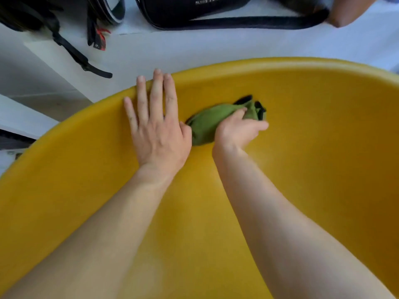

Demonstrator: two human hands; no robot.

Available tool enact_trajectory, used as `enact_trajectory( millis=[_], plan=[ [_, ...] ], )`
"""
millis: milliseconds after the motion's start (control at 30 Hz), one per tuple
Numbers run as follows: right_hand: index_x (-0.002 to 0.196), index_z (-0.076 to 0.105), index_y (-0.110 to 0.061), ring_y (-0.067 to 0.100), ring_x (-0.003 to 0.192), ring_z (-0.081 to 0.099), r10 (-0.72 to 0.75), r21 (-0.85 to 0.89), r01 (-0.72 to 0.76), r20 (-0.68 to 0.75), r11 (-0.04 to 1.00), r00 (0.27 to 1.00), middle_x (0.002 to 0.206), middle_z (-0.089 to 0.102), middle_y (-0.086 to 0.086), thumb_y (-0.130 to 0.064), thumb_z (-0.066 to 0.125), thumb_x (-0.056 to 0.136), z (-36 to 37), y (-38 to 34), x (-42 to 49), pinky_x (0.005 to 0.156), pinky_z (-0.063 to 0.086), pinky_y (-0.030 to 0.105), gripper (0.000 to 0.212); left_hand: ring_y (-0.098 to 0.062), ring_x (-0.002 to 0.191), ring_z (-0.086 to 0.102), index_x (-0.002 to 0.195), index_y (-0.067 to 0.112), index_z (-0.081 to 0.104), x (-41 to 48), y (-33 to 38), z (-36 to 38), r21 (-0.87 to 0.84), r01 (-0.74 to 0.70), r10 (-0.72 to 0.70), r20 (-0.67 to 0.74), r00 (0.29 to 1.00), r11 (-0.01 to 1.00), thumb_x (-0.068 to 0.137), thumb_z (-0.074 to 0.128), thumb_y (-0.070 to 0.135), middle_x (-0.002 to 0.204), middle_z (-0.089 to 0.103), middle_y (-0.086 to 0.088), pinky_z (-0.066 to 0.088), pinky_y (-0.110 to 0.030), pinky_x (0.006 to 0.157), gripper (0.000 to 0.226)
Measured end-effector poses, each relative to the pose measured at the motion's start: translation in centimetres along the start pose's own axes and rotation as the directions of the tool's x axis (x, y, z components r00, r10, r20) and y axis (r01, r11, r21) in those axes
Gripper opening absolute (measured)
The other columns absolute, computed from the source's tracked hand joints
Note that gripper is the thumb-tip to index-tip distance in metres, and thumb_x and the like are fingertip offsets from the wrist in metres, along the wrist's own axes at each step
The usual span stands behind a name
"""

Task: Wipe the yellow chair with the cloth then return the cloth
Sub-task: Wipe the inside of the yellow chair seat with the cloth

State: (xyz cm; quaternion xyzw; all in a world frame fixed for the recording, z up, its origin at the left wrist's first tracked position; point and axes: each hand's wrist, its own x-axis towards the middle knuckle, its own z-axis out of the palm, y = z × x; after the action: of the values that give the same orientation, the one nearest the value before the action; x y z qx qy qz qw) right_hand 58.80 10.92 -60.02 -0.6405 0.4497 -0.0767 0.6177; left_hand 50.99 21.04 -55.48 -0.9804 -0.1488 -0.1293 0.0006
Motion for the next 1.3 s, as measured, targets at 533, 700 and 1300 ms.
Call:
enact_trajectory(
  millis=[533, 700, 1300],
  plan=[
    [0.141, 0.038, -0.010, 0.042, 0.122, 0.052, 0.006, -0.173, -0.055, -0.272, 0.983, 0.962, 0.138, 0.042, 0.017, -0.018, 0.059, 0.097, -4.8, 1.4, 8.9, 0.102, 0.035, 0.039, 0.050, -0.041, 0.152, 0.005, 0.157, 0.004, 0.008, 0.2, 4.7, 1.2, -0.078, 0.217, -0.222, -0.048, 0.974, 0.973, 0.079, 0.066, 0.029, 0.167, 0.010, -0.015, 0.015, -0.058, 0.121, 0.101],
    [0.130, 0.050, -0.002, 0.042, 0.107, 0.050, -0.723, -0.275, 0.690, -0.029, 0.670, 0.690, 0.124, 0.048, 0.023, -0.004, 0.065, 0.079, -5.8, -3.4, 7.3, 0.095, 0.034, 0.035, 0.053, -0.040, 0.153, 0.003, 0.158, 0.005, 0.007, -0.4, 5.3, 1.0, -0.106, 0.230, -0.234, -0.026, 0.972, 0.968, 0.076, 0.067, 0.027, 0.167, 0.005, -0.018, 0.014, -0.058, 0.121, 0.103],
    [0.126, 0.062, -0.022, 0.036, 0.110, 0.054, -0.653, -0.344, 0.741, 0.739, -0.577, -0.166, 0.130, 0.061, 0.010, -0.018, 0.051, 0.095, -15.3, -0.5, 18.7, 0.086, 0.039, 0.049, 0.032, -0.026, 0.127, 0.049, 0.146, 0.024, 0.039, -8.1, 16.5, 6.1, -0.389, 0.248, -0.035, 0.479, 0.877, 0.887, 0.093, 0.055, 0.023, 0.149, 0.041, 0.002, 0.042, -0.038, 0.097, 0.056]
  ],
)
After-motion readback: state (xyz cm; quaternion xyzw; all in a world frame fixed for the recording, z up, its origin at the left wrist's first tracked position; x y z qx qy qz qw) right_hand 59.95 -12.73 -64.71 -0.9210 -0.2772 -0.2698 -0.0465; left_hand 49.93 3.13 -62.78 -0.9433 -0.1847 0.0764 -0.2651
